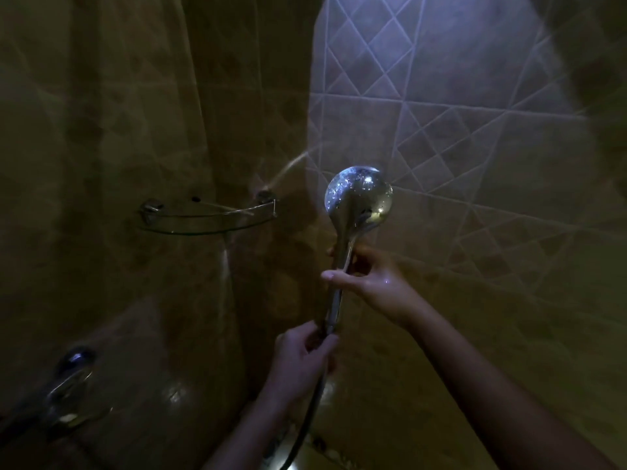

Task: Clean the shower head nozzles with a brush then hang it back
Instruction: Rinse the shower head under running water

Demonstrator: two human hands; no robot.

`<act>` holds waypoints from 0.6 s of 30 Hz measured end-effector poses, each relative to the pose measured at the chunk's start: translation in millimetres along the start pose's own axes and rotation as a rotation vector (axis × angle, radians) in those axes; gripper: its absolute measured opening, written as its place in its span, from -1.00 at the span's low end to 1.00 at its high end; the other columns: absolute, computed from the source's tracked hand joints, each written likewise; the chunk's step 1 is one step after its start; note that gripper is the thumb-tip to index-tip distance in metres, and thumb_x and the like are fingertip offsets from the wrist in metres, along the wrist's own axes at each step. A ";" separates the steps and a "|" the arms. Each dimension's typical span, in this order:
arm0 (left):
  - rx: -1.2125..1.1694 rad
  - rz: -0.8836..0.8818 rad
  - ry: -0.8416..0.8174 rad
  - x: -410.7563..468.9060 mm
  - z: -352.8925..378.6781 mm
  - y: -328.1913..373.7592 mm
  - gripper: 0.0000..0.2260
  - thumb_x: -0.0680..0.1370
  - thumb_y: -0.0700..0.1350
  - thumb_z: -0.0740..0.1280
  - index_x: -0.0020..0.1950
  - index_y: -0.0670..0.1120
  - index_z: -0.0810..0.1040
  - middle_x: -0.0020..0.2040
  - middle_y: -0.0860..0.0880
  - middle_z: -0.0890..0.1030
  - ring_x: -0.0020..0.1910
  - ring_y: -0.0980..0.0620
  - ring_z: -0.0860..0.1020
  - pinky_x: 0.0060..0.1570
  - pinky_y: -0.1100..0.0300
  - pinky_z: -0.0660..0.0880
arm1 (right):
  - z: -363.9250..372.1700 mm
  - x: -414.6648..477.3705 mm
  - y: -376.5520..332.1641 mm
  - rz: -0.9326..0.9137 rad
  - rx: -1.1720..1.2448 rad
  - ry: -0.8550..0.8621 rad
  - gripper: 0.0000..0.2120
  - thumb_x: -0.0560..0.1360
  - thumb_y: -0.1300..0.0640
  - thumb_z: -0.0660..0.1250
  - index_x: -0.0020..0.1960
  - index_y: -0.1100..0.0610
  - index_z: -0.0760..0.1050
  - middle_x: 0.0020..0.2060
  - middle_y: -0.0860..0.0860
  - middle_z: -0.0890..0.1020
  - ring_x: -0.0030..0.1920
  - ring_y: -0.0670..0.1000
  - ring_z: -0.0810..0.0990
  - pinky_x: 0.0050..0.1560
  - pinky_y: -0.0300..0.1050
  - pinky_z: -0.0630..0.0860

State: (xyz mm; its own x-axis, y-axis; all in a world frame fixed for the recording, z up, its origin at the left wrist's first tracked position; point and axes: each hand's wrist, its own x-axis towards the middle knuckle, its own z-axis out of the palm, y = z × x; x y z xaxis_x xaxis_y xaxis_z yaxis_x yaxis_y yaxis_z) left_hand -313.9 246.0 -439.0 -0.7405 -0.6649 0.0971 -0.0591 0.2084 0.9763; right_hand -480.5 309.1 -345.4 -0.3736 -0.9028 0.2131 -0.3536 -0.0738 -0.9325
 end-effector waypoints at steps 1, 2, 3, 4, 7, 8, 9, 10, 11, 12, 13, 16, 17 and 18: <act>-0.017 0.001 -0.004 -1.3 -0.5 -1.1 -0.91 0.60 -0.13 0.39 0.04 0.01 0.68 -0.11 0.04 0.74 -0.16 0.10 0.71 -0.22 0.26 0.63 | -0.2 -1.8 2.1 0.014 -0.001 -0.001 -0.64 0.43 -0.07 0.53 0.17 -0.02 0.59 -0.03 -0.11 0.71 0.03 -0.13 0.70 0.00 -0.21 0.63; -0.029 0.003 -0.009 -2.6 -1.2 -2.0 -0.91 0.59 -0.13 0.39 0.05 -0.01 0.68 -0.11 0.03 0.74 -0.15 0.10 0.72 -0.22 0.27 0.63 | 0.4 -2.8 3.7 0.019 -0.002 0.000 -0.65 0.44 -0.07 0.52 0.19 -0.03 0.59 0.00 -0.11 0.71 0.06 -0.12 0.69 0.08 -0.14 0.63; -0.029 0.006 -0.013 -4.5 -1.7 -2.4 -0.91 0.59 -0.13 0.39 0.05 -0.04 0.68 -0.11 0.00 0.74 -0.14 0.09 0.72 -0.21 0.27 0.63 | 0.4 -4.1 4.2 0.020 0.001 -0.003 -0.66 0.46 -0.06 0.50 0.20 -0.03 0.59 0.02 -0.11 0.71 0.08 -0.11 0.69 0.14 -0.08 0.62; -0.022 0.010 -0.016 -5.9 -1.4 -2.4 -0.92 0.59 -0.12 0.40 0.03 -0.07 0.68 -0.11 -0.04 0.74 -0.13 0.08 0.72 -0.20 0.26 0.64 | 0.0 -4.6 4.4 0.021 0.004 -0.012 -0.68 0.48 -0.05 0.48 0.20 -0.02 0.59 0.04 -0.10 0.71 0.10 -0.11 0.68 0.16 -0.06 0.60; -0.027 0.013 -0.016 -10.9 0.5 -2.2 -0.88 0.58 -0.09 0.41 0.02 -0.11 0.68 -0.08 -0.07 0.73 -0.11 0.07 0.71 -0.15 0.18 0.68 | -2.2 -5.4 5.3 0.037 0.061 -0.072 -0.72 0.55 0.04 0.42 0.24 0.04 0.57 0.12 -0.02 0.70 0.14 -0.06 0.68 0.15 -0.13 0.59; -0.039 0.014 -0.017 -11.5 1.0 -1.9 -0.88 0.58 -0.09 0.40 0.03 -0.11 0.68 -0.08 -0.08 0.73 -0.10 0.04 0.71 -0.13 0.13 0.69 | -3.1 -5.7 6.7 0.044 0.120 -0.097 -0.71 0.57 0.12 0.39 0.27 0.08 0.54 0.15 0.02 0.70 0.16 -0.02 0.67 0.15 -0.15 0.59; -0.045 0.017 -0.016 -11.4 1.2 -1.7 -0.88 0.59 -0.09 0.40 0.03 -0.11 0.69 -0.09 -0.09 0.73 -0.10 0.03 0.71 -0.12 0.11 0.69 | -3.5 -6.5 7.3 0.052 0.177 -0.115 -0.69 0.57 0.20 0.37 0.31 0.13 0.51 0.17 0.06 0.69 0.18 0.01 0.67 0.15 -0.14 0.59; -0.043 0.022 -0.013 -11.1 1.5 -2.4 -0.88 0.59 -0.10 0.40 0.03 -0.11 0.69 -0.09 -0.09 0.73 -0.11 0.02 0.71 -0.13 0.11 0.69 | -3.7 -7.1 7.9 0.057 0.211 -0.127 -0.67 0.57 0.24 0.37 0.33 0.16 0.49 0.18 0.08 0.69 0.18 0.04 0.67 0.14 -0.13 0.59; -0.042 0.027 -0.010 -11.1 1.9 -3.6 -0.89 0.59 -0.11 0.40 0.02 -0.12 0.69 -0.10 -0.09 0.73 -0.12 0.02 0.71 -0.17 0.15 0.67 | -3.7 -8.2 8.4 0.056 0.210 -0.127 -0.67 0.56 0.24 0.38 0.31 0.16 0.49 0.16 0.08 0.70 0.17 0.03 0.68 0.13 -0.15 0.60; -0.040 0.033 -0.005 -11.4 2.4 -5.2 -0.89 0.58 -0.11 0.41 0.02 -0.12 0.69 -0.11 -0.09 0.73 -0.13 0.03 0.71 -0.20 0.21 0.65 | -3.3 -9.3 8.1 0.054 0.176 -0.112 -0.69 0.53 0.20 0.42 0.26 0.11 0.53 0.12 0.04 0.71 0.13 0.00 0.69 0.08 -0.21 0.60; -0.037 0.039 0.001 -12.4 3.2 -6.9 -0.90 0.58 -0.12 0.42 0.01 -0.13 0.69 -0.12 -0.08 0.73 -0.15 0.06 0.71 -0.23 0.27 0.62 | -2.5 -11.0 5.7 0.053 0.119 -0.092 -0.72 0.50 0.11 0.47 0.19 0.05 0.56 0.07 -0.01 0.72 0.08 -0.06 0.70 0.01 -0.29 0.60; -0.031 0.052 0.013 -14.2 5.2 -12.6 -0.93 0.57 -0.15 0.43 -0.01 -0.12 0.69 -0.17 0.00 0.74 -0.19 0.12 0.71 -0.27 0.34 0.58 | 1.1 -14.4 2.6 0.089 -0.015 -0.060 -0.64 0.42 -0.09 0.53 0.17 -0.07 0.54 0.00 -0.08 0.71 0.01 -0.18 0.69 -0.03 -0.26 0.61; -0.032 0.055 0.015 -13.8 5.4 -14.4 -0.93 0.57 -0.15 0.43 -0.01 -0.11 0.69 -0.16 0.02 0.74 -0.19 0.11 0.71 -0.27 0.33 0.58 | 1.7 -14.8 4.1 0.092 -0.031 -0.065 -0.58 0.43 -0.10 0.51 0.24 -0.11 0.50 0.04 -0.09 0.68 0.04 -0.19 0.67 0.04 -0.20 0.60; -0.032 0.056 0.016 -13.2 5.4 -16.4 -0.94 0.57 -0.15 0.43 0.00 -0.10 0.69 -0.15 0.04 0.74 -0.19 0.11 0.71 -0.27 0.32 0.58 | 2.0 -16.0 5.4 0.090 -0.037 -0.075 -0.56 0.45 -0.10 0.49 0.29 -0.15 0.46 0.07 -0.12 0.66 0.07 -0.20 0.66 0.08 -0.16 0.59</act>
State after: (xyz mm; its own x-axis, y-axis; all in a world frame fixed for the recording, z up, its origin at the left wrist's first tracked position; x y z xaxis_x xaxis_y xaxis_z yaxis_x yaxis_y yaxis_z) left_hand -306.8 255.3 -457.3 -0.7313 -0.6642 0.1551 0.0045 0.2227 0.9749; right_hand -474.7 322.4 -354.4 -0.3404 -0.9344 0.1050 -0.3532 0.0236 -0.9353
